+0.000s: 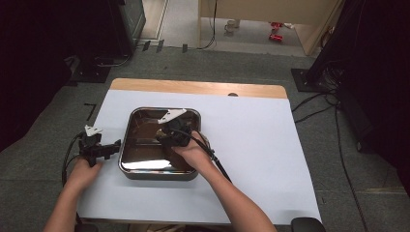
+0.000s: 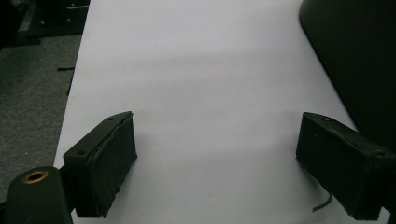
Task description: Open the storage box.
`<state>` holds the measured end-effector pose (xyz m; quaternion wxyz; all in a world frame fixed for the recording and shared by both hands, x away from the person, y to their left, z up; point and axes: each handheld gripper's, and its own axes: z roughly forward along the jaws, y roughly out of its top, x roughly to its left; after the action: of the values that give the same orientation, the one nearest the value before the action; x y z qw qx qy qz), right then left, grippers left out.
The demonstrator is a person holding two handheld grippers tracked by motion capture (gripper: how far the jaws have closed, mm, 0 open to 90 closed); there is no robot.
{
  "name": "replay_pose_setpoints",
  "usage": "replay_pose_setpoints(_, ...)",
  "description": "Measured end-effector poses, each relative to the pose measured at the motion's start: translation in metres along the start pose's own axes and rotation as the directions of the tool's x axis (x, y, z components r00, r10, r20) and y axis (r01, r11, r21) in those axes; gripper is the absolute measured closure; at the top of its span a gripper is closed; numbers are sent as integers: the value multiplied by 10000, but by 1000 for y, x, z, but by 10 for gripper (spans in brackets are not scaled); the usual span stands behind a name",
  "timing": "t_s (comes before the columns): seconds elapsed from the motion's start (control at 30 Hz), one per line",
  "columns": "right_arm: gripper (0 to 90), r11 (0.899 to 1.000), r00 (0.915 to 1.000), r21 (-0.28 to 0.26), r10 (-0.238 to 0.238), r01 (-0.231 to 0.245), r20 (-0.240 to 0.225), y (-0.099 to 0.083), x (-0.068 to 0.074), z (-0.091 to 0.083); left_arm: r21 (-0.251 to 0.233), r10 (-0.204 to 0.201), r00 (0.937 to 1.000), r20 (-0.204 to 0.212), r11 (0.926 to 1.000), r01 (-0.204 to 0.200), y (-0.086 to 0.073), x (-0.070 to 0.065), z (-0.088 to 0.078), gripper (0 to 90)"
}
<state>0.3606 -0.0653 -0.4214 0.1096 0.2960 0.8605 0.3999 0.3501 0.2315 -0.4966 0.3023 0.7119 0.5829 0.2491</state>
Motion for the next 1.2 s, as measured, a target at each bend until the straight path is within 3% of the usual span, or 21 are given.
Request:
replay_pose_setpoints(0.3, 588, 9999, 10000, -137, 6, -7, -64, 5, -2, -9, 2, -17, 10000, 8, 10000, 17, 0, 0, 0, 120)
replay_pose_setpoints(0.77, 589, 9981, 9999, -604, -78, 84, 98, 21, -7, -44, 6, -23, 10000, 9, 10000, 23, 0, 0, 0, 120)
replay_pose_setpoints(0.97, 589, 9988, 9990, -481, -2, 24, 449, 15, -20, -58, 31, 15, 10000, 11, 10000, -15, 0, 0, 0, 120)
replay_pose_setpoints(1.2, 589, 9977, 9946, -490, 517, -474, 895, -5, -46, -79, 11, 5, 10000, 0, 10000, -5, 0, 0, 0, 120)
